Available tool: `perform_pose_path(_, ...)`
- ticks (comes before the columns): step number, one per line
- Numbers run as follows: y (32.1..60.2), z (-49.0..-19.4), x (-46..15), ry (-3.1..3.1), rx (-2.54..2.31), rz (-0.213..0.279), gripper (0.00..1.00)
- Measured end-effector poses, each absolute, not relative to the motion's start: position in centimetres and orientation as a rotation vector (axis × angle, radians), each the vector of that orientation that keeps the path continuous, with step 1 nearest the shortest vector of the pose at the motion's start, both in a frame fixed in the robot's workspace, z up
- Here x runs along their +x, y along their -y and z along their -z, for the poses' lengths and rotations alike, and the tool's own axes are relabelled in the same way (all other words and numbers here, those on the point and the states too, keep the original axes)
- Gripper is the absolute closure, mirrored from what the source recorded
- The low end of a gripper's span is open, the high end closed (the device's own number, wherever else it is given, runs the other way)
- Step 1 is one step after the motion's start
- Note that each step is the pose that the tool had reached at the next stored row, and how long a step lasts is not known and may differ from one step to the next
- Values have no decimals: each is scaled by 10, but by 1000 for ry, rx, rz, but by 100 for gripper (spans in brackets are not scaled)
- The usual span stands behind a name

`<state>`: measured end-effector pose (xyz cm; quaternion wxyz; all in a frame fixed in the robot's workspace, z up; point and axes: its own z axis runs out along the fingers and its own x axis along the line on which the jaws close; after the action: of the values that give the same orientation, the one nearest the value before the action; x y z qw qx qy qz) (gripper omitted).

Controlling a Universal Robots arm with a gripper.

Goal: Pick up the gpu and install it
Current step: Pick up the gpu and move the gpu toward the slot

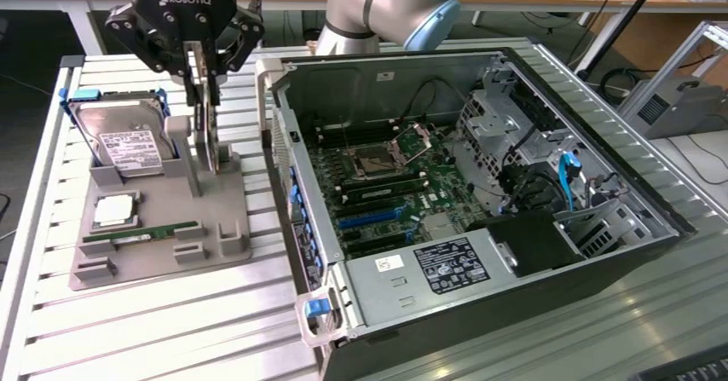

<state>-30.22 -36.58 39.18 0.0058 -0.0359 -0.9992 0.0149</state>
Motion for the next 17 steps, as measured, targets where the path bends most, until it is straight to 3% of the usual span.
perform_pose_path(17, 366, -397, -302, 3128, -113, -47, 73)
